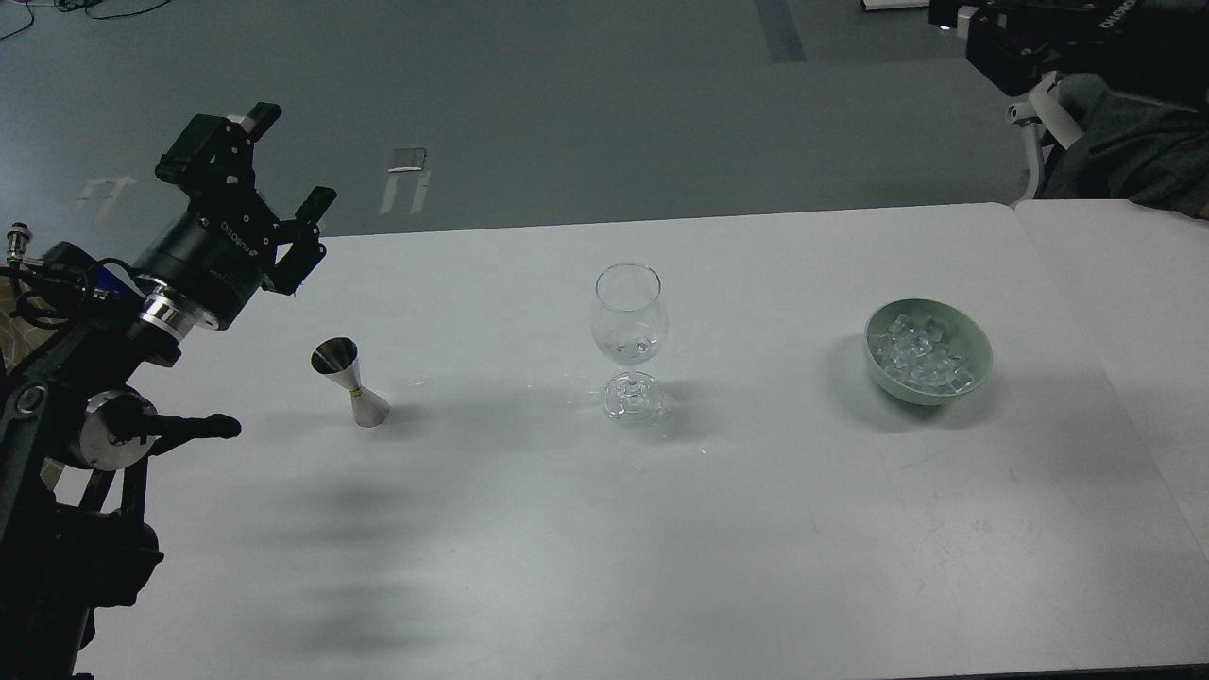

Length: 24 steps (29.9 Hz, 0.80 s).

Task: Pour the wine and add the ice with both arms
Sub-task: 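Lift the ice with the right hand and move it over the glass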

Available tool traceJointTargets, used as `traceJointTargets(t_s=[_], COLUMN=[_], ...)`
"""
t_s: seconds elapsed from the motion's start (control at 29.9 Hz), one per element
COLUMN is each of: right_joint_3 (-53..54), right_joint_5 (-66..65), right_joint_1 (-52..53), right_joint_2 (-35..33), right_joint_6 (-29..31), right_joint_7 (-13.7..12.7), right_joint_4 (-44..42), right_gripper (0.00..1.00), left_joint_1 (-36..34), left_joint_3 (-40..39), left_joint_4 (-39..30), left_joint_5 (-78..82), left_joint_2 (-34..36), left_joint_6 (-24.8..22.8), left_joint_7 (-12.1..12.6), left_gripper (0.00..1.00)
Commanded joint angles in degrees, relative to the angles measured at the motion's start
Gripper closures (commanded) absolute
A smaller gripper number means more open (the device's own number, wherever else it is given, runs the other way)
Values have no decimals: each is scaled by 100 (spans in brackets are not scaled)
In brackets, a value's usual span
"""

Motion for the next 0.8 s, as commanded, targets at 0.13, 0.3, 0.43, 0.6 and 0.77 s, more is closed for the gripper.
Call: traceJointTargets(t_s=[0.13, 0.3, 0.43, 0.6, 0.77], right_joint_3=[-1715, -2145, -2638, -2938, -2973], right_joint_5=[42, 155, 209, 209, 209], right_joint_1=[1535, 1597, 1641, 1650, 1650], right_joint_2=[1138, 1569, 1930, 2290, 2589], right_joint_6=[115, 432, 537, 573, 582], right_joint_7=[15, 24, 24, 24, 24], right_joint_4=[48, 48, -13, -188, -530], right_gripper=[100, 100, 100, 100, 100], left_joint_1=[21, 12, 3, 12, 21], left_joint_3=[0, 0, 0, 0, 0], left_joint_4=[2, 2, 2, 2, 2], left_joint_5=[0, 0, 0, 0, 0], left_joint_2=[-8, -8, 0, 1, -8], left_joint_6=[-2, -2, -2, -10, -10], left_joint_7=[9, 0, 9, 9, 9], left_gripper=[2, 2, 2, 2, 2])
